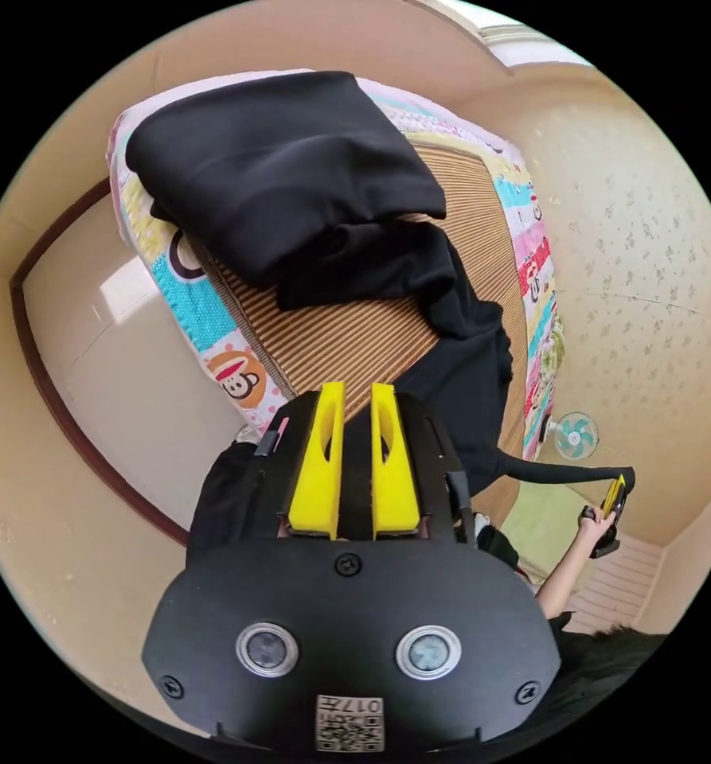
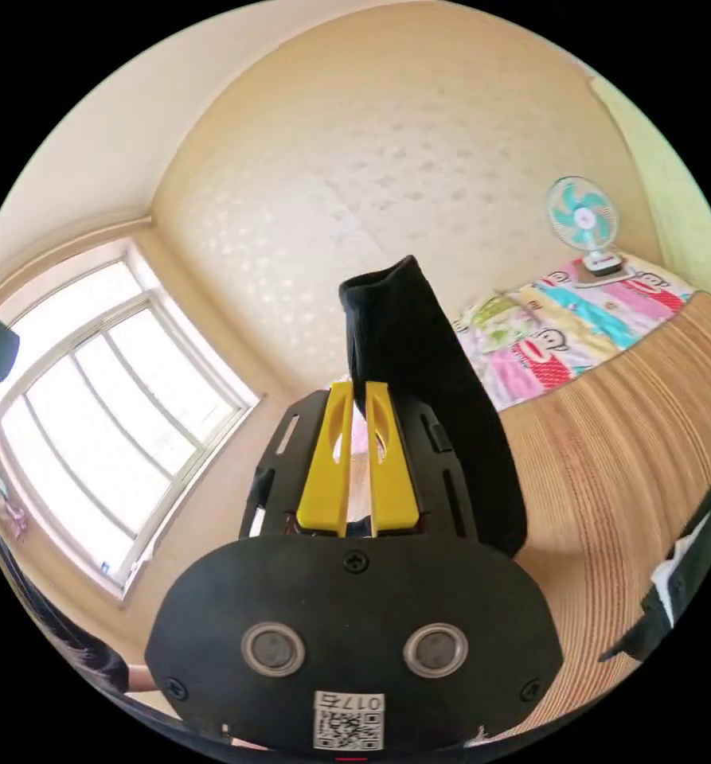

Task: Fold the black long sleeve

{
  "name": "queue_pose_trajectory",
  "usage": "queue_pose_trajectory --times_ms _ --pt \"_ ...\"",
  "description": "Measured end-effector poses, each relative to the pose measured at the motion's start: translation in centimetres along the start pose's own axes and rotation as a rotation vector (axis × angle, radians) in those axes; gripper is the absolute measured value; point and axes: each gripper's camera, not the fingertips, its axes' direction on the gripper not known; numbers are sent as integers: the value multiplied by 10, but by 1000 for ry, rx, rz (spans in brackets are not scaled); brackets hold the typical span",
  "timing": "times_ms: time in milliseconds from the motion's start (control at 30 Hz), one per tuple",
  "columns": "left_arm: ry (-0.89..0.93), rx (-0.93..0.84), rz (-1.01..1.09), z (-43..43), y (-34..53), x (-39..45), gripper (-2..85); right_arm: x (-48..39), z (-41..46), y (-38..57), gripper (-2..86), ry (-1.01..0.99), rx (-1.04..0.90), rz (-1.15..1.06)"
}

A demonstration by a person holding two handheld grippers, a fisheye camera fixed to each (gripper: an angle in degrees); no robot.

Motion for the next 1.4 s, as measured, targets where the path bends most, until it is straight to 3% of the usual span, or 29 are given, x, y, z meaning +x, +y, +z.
queue_pose_trajectory --times_ms 100,167,233,400,600,667,900,1033,1100,1200,1267,1400 --pt "75 39 -115 3 0 -19 104 -36 123 70 31 -84 -246 -20" --pt "32 115 -146 3 -1 -26 118 -35 224 155 37 -41 -672 32" --pt "-75 176 -151 1 -2 -27 126 -29 256 215 45 -63 -909 113" --pt "-412 232 -168 8 -9 -31 114 -61 209 286 68 -108 -1113 -107" --pt "-235 162 -204 -7 7 -61 20 -114 170 319 90 -203 -1224 -365" --pt "-49 194 -167 -34 32 -62 6 -148 181 333 110 -234 -1259 -542" --pt "132 313 22 -123 81 -12 -1 -271 201 324 135 -463 -1027 -935" --pt "139 371 254 -161 94 46 7 -326 212 302 55 -513 -851 -1007" --pt "164 445 345 -179 104 68 27 -322 215 262 45 -454 -754 -881" --pt "188 568 511 -197 128 100 65 -253 207 172 40 -462 -602 -483" --pt "130 508 582 -175 133 117 78 -156 185 120 40 -401 -439 -158" --pt "48 314 609 -103 132 119 90 6 136 102 47 -124 -277 148"
